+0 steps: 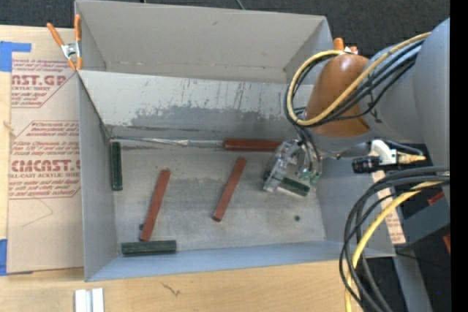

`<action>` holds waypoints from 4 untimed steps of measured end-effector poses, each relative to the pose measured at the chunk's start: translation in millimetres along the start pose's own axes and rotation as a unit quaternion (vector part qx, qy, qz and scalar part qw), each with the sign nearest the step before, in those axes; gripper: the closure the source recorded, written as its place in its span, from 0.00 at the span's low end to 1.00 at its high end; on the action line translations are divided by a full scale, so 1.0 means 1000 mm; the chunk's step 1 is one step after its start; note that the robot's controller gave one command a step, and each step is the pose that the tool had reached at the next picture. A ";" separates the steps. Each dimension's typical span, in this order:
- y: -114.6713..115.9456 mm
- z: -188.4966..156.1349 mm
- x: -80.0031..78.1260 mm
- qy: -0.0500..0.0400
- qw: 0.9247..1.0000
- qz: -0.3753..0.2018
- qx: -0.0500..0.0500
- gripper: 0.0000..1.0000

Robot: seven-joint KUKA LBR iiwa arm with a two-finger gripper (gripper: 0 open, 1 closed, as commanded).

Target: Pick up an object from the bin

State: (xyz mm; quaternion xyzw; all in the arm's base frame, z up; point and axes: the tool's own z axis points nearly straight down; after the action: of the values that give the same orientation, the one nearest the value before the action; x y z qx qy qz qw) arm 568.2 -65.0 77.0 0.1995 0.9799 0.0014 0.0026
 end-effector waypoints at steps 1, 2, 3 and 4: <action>-0.001 0.000 0.011 -0.002 0.991 -0.135 0.002 1.00; 0.035 -0.175 0.024 -0.001 1.000 0.016 0.000 1.00; 0.034 -0.172 0.025 0.001 1.000 0.016 0.002 1.00; 0.045 -0.095 0.001 0.003 0.993 0.121 0.002 0.00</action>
Offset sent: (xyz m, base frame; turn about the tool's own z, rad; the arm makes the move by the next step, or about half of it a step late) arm -0.0112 0.0404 0.1724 0.0336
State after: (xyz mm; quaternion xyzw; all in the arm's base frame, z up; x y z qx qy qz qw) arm 584.5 -23.9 172.6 0.3170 0.9484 -0.0001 -0.0012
